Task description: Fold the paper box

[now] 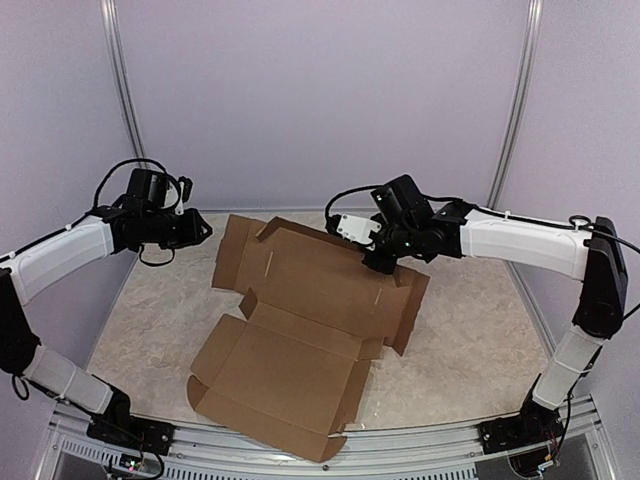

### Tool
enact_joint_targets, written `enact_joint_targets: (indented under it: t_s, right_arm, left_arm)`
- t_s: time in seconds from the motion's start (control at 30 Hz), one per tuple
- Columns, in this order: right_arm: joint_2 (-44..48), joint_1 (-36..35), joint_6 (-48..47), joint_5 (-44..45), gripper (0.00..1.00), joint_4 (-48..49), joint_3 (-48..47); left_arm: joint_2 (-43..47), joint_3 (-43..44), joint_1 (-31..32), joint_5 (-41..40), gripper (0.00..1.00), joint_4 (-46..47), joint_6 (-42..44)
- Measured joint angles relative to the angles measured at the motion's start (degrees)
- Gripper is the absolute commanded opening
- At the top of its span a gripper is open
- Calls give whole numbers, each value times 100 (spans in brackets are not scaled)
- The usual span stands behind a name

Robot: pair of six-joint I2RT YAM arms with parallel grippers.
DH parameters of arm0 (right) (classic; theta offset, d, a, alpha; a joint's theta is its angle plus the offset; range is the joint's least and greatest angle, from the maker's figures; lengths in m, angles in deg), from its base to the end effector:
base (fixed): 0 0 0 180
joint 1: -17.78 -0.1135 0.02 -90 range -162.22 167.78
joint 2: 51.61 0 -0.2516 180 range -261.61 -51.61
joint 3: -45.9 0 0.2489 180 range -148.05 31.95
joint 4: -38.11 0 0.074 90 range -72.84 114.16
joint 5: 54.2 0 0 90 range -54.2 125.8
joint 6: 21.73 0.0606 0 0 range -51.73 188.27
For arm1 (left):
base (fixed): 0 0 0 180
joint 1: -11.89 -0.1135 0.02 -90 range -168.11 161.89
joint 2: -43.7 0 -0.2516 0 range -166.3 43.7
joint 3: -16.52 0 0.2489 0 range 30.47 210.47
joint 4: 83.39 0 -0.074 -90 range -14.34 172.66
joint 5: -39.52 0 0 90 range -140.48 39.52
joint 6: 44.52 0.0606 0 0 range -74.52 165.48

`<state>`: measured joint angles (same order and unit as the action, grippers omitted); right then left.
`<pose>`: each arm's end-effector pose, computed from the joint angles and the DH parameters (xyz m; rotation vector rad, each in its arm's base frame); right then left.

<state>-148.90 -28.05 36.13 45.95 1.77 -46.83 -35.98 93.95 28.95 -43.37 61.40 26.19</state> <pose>0.2871 0.2802 0.2558 -1.3568 1.8228 -0.0766 0.3134 -0.1040 0.2697 0.0253 2.2625 -0.4817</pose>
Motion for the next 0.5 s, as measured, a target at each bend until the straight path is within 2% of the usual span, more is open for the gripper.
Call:
enact_joint_targets:
  t_s: [0.3,0.5]
  right_arm:
    - [37,-142,-540,-269,0,111,2]
    - [114,-229,-710,-330,0,175,22]
  left_arm:
    - [120,-686,-293,568,22,413,-297]
    - [-101,-929,-293,1467,21,1008,-638]
